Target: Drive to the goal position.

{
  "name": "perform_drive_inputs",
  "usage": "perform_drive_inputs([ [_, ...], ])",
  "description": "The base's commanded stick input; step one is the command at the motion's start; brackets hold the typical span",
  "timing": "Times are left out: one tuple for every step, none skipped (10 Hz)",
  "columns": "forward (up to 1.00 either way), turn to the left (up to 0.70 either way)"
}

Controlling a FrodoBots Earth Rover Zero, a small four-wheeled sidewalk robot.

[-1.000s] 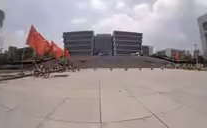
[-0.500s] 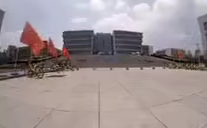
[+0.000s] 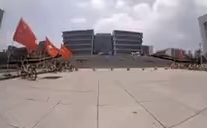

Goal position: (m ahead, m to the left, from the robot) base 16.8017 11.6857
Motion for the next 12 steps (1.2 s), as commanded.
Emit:
perform_drive_inputs([
  [1.0, 0.0],
  [1.0, 0.0],
  [1.0, 0.0],
  [1.0, 0.0],
  [1.0, 0.0],
  [1.0, 0.0],
  [1.0, 0.0],
  [1.0, 0.0],
  [1.0, 0.0],
  [1.0, 0.0],
  [1.0, 0.0],
  [1.0, 0.0],
])
